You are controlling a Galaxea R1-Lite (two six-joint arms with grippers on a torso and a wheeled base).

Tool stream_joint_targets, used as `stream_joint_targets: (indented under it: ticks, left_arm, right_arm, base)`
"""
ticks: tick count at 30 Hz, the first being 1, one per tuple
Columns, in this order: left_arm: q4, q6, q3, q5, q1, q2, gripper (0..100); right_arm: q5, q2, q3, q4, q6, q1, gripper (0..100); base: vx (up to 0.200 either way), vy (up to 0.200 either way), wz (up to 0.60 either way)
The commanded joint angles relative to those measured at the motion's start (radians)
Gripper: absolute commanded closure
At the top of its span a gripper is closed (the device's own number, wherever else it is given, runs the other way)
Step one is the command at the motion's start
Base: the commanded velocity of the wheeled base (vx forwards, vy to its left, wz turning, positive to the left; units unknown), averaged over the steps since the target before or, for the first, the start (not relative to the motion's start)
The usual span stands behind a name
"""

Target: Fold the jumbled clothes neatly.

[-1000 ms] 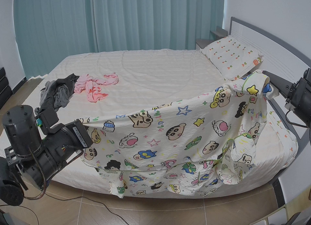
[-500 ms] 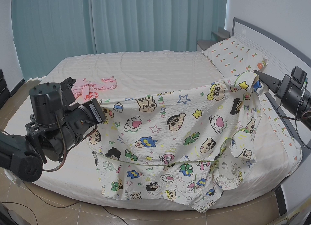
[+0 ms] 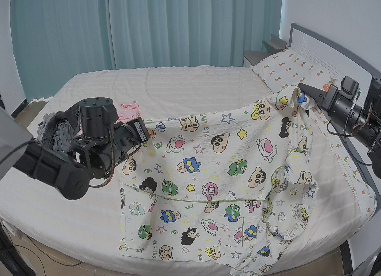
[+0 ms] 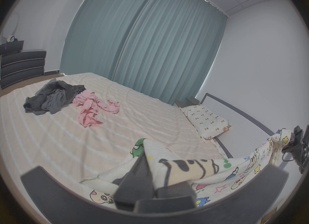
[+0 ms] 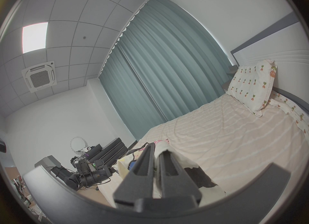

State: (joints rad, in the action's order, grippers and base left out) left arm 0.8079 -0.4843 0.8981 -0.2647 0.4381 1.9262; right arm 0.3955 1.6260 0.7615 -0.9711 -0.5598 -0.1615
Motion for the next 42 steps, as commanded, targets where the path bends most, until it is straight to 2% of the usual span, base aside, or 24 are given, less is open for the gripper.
stream_joint_targets:
  ticks: [1,10,28,29,30,35,36,37,39,42]
  left_arm:
    - [0.001,0.004,0.096,0.019,-0.018,0.18,100]
    - [-0.012,0.006,0.249,0.021,-0.044,0.382,100]
    - [-0.148,0.001,0.587,0.013,-0.107,0.688,100]
    - [-0.168,0.0,0.631,0.013,-0.111,0.708,0]
    - [-0.174,0.0,0.667,0.013,-0.113,0.725,0]
    - [-0.211,0.0,0.802,-0.007,-0.125,0.798,0]
    - [-0.231,0.0,0.857,-0.028,-0.133,0.829,0]
    - [-0.248,0.001,0.923,-0.054,-0.142,0.861,0]
    - [-0.259,0.0,0.995,-0.08,-0.153,0.895,0]
    - [-0.263,0.0,1.029,-0.087,-0.165,0.907,0]
  right_arm:
    - [-0.004,0.155,0.035,-0.046,0.001,0.025,100]
    - [-0.02,0.379,0.081,-0.15,0.0,0.054,100]
    - [-0.098,0.77,0.363,-0.144,-0.011,0.074,100]
    - [-0.098,0.804,0.389,-0.144,-0.011,0.08,100]
    - [-0.098,0.83,0.415,-0.144,-0.011,0.082,0]
    - [-0.104,0.911,0.535,-0.144,-0.048,0.085,0]
    - [-0.113,0.934,0.576,-0.14,-0.091,0.085,0]
    - [-0.129,0.954,0.613,-0.132,-0.131,0.085,0]
    - [-0.153,0.982,0.667,-0.106,-0.15,0.086,0]
    - [-0.215,1.02,0.766,-0.043,-0.163,0.102,0]
  base:
    - [0.0,0.0,0.0]
    - [0.0,0.0,0.0]
    - [0.0,0.0,0.0]
    - [0.0,0.0,0.0]
    - [0.0,0.0,0.0]
    - [0.0,0.0,0.0]
    - [0.0,0.0,0.0]
    - [0.0,0.0,0.0]
    - [0.0,0.0,0.0]
    - [0.0,0.0,0.0]
